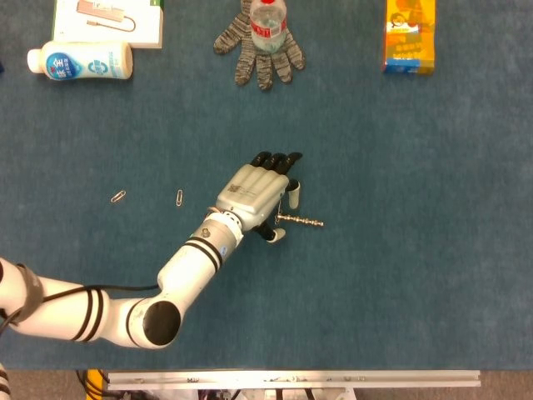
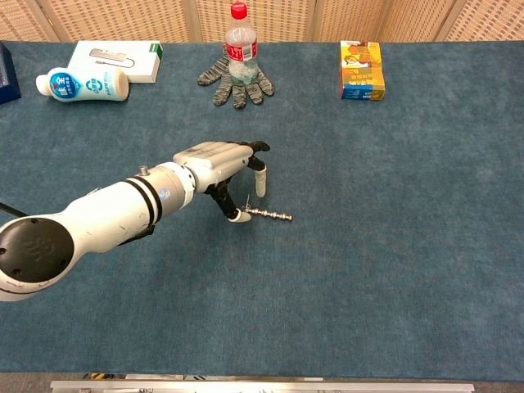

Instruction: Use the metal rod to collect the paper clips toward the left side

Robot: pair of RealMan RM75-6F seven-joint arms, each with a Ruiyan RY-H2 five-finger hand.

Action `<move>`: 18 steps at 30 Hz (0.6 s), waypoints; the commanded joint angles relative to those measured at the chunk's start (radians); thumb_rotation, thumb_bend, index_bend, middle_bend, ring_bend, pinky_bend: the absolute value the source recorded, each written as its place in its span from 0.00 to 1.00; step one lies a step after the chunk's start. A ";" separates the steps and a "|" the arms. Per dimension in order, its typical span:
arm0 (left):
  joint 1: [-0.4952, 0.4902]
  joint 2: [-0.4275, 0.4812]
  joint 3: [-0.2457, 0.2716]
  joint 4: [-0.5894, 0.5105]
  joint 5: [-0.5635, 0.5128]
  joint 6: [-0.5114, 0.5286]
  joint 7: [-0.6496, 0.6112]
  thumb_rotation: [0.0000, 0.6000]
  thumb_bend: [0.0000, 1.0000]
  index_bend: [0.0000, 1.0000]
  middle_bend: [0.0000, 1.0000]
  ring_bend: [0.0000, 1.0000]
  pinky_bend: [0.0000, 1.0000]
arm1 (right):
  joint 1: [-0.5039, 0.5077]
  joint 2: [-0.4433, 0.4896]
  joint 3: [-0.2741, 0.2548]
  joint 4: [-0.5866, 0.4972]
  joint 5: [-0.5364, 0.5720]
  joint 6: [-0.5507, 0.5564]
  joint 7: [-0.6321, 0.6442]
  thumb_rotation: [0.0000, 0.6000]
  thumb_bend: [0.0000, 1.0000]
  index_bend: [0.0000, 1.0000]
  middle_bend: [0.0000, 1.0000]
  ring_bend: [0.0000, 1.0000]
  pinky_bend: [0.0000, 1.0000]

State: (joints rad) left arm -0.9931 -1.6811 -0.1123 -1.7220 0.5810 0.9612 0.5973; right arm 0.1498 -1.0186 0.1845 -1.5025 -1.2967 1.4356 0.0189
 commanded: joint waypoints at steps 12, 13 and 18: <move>-0.045 -0.052 -0.006 0.064 -0.071 -0.022 0.033 1.00 0.22 0.42 0.00 0.00 0.00 | -0.022 -0.001 -0.001 0.029 0.002 0.002 0.036 1.00 0.00 0.31 0.06 0.00 0.00; -0.048 -0.054 -0.007 0.068 -0.073 -0.022 0.034 1.00 0.22 0.42 0.00 0.00 0.00 | -0.023 -0.001 -0.001 0.030 0.002 0.003 0.039 1.00 0.00 0.31 0.06 0.00 0.00; -0.059 -0.070 -0.009 0.087 -0.091 -0.025 0.041 1.00 0.22 0.43 0.00 0.00 0.00 | -0.026 -0.003 0.000 0.038 0.002 0.001 0.048 1.00 0.00 0.31 0.06 0.00 0.00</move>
State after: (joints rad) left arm -1.0507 -1.7491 -0.1207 -1.6362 0.4913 0.9368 0.6370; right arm 0.1238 -1.0212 0.1846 -1.4644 -1.2952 1.4364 0.0667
